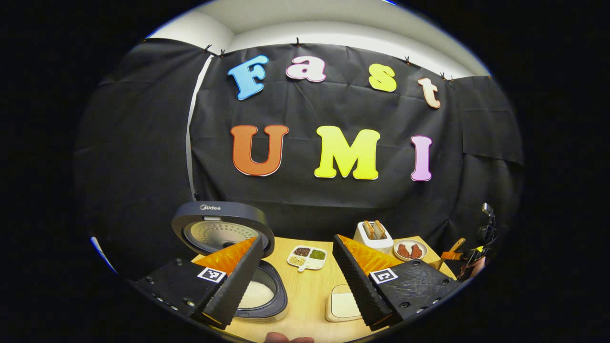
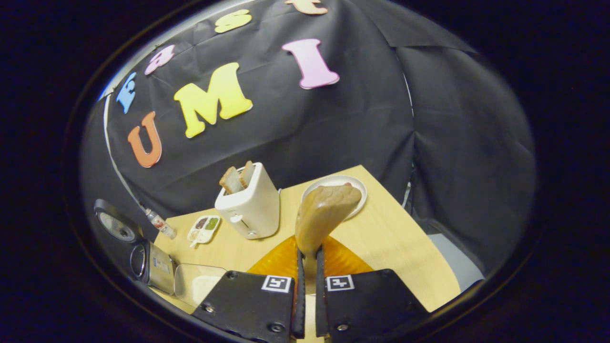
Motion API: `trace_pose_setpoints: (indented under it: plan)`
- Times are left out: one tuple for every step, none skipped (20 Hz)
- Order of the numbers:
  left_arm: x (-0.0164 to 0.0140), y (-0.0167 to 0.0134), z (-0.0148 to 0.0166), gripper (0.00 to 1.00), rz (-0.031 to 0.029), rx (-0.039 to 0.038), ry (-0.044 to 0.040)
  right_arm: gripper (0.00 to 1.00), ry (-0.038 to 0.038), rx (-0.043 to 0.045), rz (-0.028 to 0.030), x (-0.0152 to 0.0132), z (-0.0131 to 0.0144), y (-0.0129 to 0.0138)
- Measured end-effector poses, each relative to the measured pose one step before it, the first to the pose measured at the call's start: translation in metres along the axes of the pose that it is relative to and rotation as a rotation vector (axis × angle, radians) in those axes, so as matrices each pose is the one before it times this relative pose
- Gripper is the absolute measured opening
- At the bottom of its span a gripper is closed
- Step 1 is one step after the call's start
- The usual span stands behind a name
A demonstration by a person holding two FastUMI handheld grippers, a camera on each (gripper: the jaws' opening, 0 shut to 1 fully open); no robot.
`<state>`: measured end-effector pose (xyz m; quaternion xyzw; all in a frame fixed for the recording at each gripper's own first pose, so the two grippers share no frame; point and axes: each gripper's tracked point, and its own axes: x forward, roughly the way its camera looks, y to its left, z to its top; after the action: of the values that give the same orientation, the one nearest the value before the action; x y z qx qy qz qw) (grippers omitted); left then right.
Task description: Close the left gripper, press the button to open the rice cooker; take a wooden spoon from the chopstick holder with the right hand, scoop a spoonful of rice and pour it into the rice cooker, then put the wooden spoon back into the chopstick holder.
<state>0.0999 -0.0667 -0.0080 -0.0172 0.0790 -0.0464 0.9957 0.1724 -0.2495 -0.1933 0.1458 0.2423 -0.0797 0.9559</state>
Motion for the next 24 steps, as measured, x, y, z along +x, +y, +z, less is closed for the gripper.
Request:
trace_pose_setpoints:
  plan:
    - [-0.00661,0.00373,0.00094,0.94,0.00227,-0.00021,-0.01196,0.14,-0.01618,-0.02409,0.01776,-0.00896,0.00733,0.01591]
    - [-0.00583,0.00414,0.00249,0.94,0.00222,-0.00243,-0.00987,0.13,-0.01123,-0.02238,0.01574,-0.00801,0.00546,0.01468]
    - [-0.00597,0.00487,0.00151,0.94,0.0031,-0.00365,-0.00913,0.13,-0.01008,-0.02534,0.01487,-0.0066,0.00475,0.01524]
    - [-0.00577,0.00556,0.00166,0.94,0.0055,-0.00279,-0.00921,0.13,-0.00797,-0.01811,0.01332,-0.0048,0.00323,0.01353]
    - [-0.00587,0.00613,0.00103,0.94,0.00817,-0.00005,-0.01071,0.13,-0.007,-0.01544,0.02102,-0.00522,0.0033,0.01803]
    - [-0.00713,0.00815,0.0013,0.94,0.0073,-0.00113,-0.00836,0.13,-0.00414,-0.01217,0.02422,-0.00445,0.00186,0.01854]
    - [-0.007,0.00601,0.00123,0.94,0.00187,-0.00539,-0.00848,0.13,-0.00018,-0.01324,0.02103,-0.00229,-0.00077,0.01812]
    - [-0.00656,0.00541,0.00044,0.94,0.0012,-0.00537,-0.00704,0.13,0.00408,-0.01786,0.02811,-0.00065,-0.00254,0.02171]
    - [-0.00606,0.00681,0.00031,0.94,0.00737,-0.00154,-0.00405,0.13,0.00364,-0.0111,0.02413,0.00014,-0.00454,0.01771]
    - [-0.00651,0.00816,-0.00033,0.94,0.00983,0.00131,-0.00233,0.13,0.00615,-0.01148,0.02238,0.00042,-0.00491,0.01899]
    - [-0.00556,0.00729,0.00011,0.94,0.00981,0.00022,-0.00063,0.13,0.01448,-0.01761,0.01189,0.00365,-0.00854,0.01616]
    - [-0.00577,0.00736,0.00004,0.94,0.00927,-0.00162,0.00106,0.13,0.0204,-0.0233,-0.00271,0.00527,-0.01034,0.01021]
    - [-0.00508,0.00749,-0.00062,0.94,0.00942,-0.00323,0.00108,0.13,0.02458,-0.0242,-0.00443,0.00671,-0.01269,0.00861]
    - [-0.00453,0.0079,-0.00089,0.94,0.0096,-0.00462,0.00244,0.13,0.0191,-0.02083,-0.00143,0.00625,-0.01108,0.00771]
    - [-0.00507,0.00774,-0.00018,0.94,0.01174,-0.0057,0.00289,0.14,0.0226,-0.01873,-0.00561,0.00857,-0.01281,0.00633]
    - [-0.00451,0.00813,-0.00025,0.94,0.01282,-0.006,0.00482,0.13,0.02655,-0.01732,-0.01832,0.00907,-0.01538,0.00253]
    - [-0.00462,0.0083,-0.00118,0.94,0.01437,-0.00523,0.00532,0.14,0.02048,-0.02014,-0.02274,0.00819,-0.01297,-0.00067]
    - [-0.00461,0.00836,-0.00131,0.94,0.01521,-0.00317,0.00408,0.13,0.01709,-0.02158,-0.02358,0.00872,-0.01308,-0.00071]
    - [-0.00453,0.00726,-0.00102,0.94,0.01604,-0.00152,0.0042,0.13,0.01317,-0.02841,-0.02431,0.00811,-0.01042,-0.00077]
    - [-0.00239,0.00753,-0.00052,0.94,0.01523,-0.0012,0.00663,0.13,0.00929,-0.03131,-0.02788,0.00689,-0.00972,-0.00185]
    - [-0.00293,0.00694,-0.00026,0.94,0.01506,-0.00041,0.00666,0.13,0.00661,-0.02594,-0.02332,0.00572,-0.00832,-0.00026]
    - [-0.0032,0.0069,-0.00136,0.94,0.01488,-0.00177,0.00797,0.13,0.00434,-0.01627,-0.02057,0.00483,-0.00516,-0.00011]
    - [-0.00354,0.00647,-0.00164,0.94,0.01471,-0.00224,0.00483,0.13,0.00334,-0.00795,-0.01507,0.00454,-0.00511,0.00122]
    - [-0.00352,0.00725,-0.00106,0.95,0.0136,-0.00122,0.00379,0.14,-0.00521,-0.00228,-0.00601,0.00179,-0.00078,0.00305]
